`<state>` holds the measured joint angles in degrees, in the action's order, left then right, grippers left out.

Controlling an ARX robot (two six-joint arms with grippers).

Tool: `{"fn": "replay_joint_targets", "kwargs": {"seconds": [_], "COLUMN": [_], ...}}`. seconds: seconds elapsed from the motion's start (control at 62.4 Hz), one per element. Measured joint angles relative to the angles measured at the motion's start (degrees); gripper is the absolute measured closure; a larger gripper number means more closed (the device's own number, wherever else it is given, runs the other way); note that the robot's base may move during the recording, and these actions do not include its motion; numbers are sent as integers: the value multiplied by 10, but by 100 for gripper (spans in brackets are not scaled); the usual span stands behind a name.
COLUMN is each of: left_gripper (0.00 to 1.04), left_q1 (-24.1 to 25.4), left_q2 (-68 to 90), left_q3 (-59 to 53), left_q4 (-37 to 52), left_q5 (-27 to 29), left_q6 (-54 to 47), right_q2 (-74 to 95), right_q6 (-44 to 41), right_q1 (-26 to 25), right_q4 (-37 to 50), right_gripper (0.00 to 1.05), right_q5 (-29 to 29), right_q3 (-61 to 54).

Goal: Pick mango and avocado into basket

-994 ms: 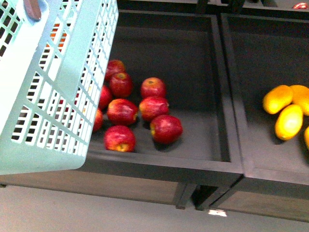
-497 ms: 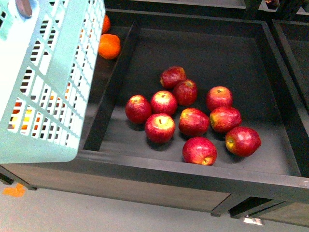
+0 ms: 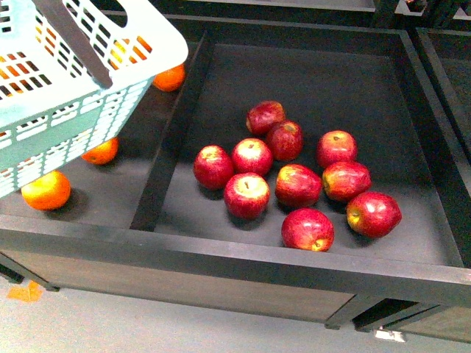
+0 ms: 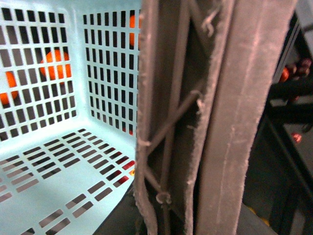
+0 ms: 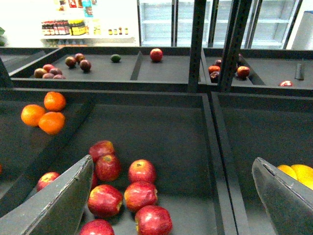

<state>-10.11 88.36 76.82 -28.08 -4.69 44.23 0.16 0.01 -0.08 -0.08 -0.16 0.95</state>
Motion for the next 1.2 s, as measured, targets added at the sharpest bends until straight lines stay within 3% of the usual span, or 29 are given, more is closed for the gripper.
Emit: {"fn": "replay_joint_targets", "kwargs": {"seconds": [0.257,0.689,0.898,1.122,1.154,1.202], "left_gripper": [88,88,88,88,88,88], "left_q1": [-90,-205,-221,-215,-214,-213], "left_q2": [82,95,95,95,95,95], "left_q3": [115,151,151,151,151,151], "left_q4": [-57,-60,-57,-57,-57,-57], "left_q5": [-80,-89,-108,-86,-83,-82], "left_q6": [-51,-60,-61,-62,-62,-64], "right_q2": [0,0,0,0,10,69], "right_q6": [0,0,0,0,11,55], "right_q1": [0,0,0,0,2,1], "right_q4": [0,0,0,0,-16,-127], "right_gripper": [9,9,9,9,9,9], "right_q5": [0,0,0,0,9,39], "right_q3": [0,0,0,0,5,51]}}
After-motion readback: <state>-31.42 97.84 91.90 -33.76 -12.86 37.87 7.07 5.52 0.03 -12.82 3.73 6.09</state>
